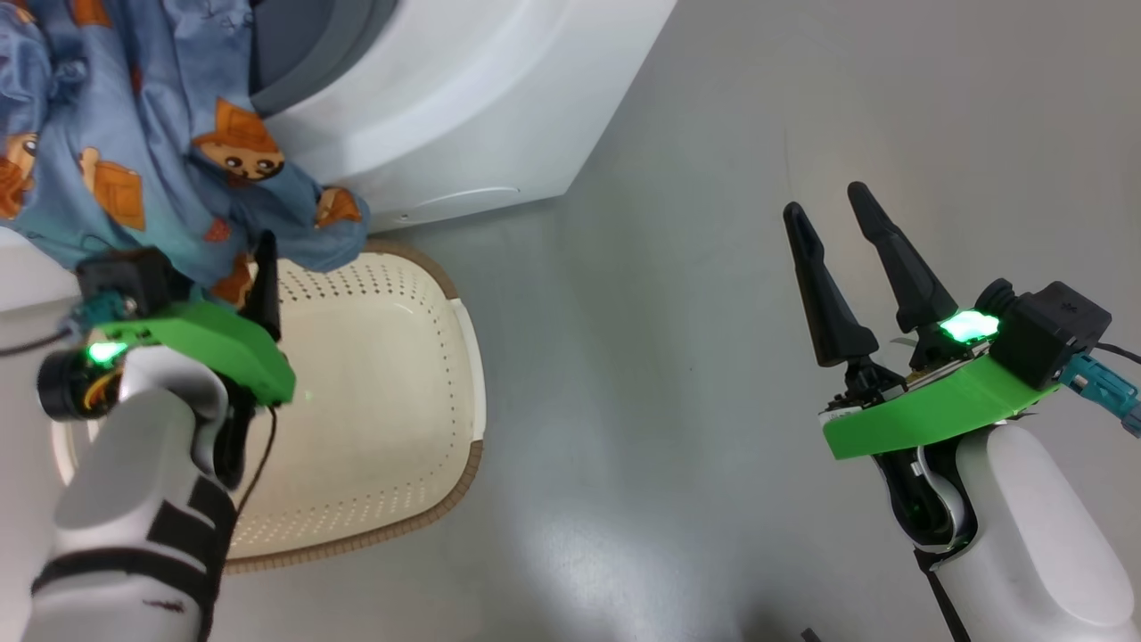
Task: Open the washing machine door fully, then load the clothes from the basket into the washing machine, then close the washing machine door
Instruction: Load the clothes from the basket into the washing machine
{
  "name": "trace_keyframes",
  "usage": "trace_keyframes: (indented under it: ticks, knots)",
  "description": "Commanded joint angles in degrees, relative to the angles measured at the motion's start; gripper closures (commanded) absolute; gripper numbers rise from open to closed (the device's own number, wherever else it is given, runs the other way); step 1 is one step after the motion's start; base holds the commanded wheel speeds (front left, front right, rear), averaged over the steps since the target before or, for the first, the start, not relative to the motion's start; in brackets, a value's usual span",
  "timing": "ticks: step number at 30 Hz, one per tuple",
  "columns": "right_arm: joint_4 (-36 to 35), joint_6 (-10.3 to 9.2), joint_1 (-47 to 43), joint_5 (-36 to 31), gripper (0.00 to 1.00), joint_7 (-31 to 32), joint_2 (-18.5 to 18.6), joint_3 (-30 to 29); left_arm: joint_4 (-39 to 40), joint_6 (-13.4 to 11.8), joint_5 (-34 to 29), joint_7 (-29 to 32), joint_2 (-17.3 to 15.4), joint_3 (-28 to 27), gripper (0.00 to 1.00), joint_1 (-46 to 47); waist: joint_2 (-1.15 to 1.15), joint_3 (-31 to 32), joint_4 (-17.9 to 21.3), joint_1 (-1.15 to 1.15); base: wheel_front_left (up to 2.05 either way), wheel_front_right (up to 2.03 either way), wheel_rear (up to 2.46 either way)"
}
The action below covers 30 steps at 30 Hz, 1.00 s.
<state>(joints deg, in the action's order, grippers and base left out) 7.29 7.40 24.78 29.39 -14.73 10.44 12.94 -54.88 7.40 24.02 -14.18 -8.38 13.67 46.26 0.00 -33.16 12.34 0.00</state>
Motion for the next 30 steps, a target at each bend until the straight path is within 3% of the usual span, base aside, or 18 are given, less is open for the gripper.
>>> trace_keyframes:
  ticks: [1,10,11,12,14,21,30]
  knots:
    - [-1.5,0.09,-0.1,0.5,0.00,-0.3,-0.3,1.1,-0.7,0.1,1.1,-0.6,-2.2,-1.2,0.00,1.9,0.00,-0.6,0.4,0.00,0.00,0.00,0.00]
    - [-1.7,0.09,0.3,0.2,0.00,-0.3,-0.3,0.8,-7.8,-0.4,2.7,-0.8,-1.7,-3.4,0.00,8.3,0.00,-2.1,0.3,0.00,0.00,0.00,0.00]
    - [-1.7,0.09,0.4,0.1,0.00,-0.3,-0.2,0.8,-8.2,-0.6,2.7,-0.8,-1.6,-3.6,0.07,8.7,0.00,-2.3,0.3,0.00,0.00,0.00,0.00]
    - [-1.7,0.09,0.5,0.1,0.00,-0.3,-0.2,0.9,-8.5,-0.8,2.6,-0.8,-1.4,-3.7,0.53,9.1,0.00,-2.4,0.2,0.00,0.00,0.00,0.00]
    - [-1.7,0.09,0.7,0.0,0.00,-0.3,-0.2,1.0,-8.8,-1.0,2.3,-0.8,-1.2,-4.0,1.00,9.5,0.00,-2.5,0.0,0.00,0.00,0.00,0.00]
    - [-1.4,0.09,0.5,-0.1,0.00,-0.3,-0.2,1.1,-6.5,-0.8,1.2,-0.8,-1.7,-5.5,1.00,7.7,0.00,-1.7,-0.3,0.00,0.00,0.00,0.00]
    - [-1.6,0.09,0.4,-0.1,0.00,-0.3,-0.5,0.6,1.9,-0.4,-2.0,-0.8,-2.0,-6.8,1.00,3.2,0.00,-1.4,-1.4,0.00,0.00,0.00,0.00]
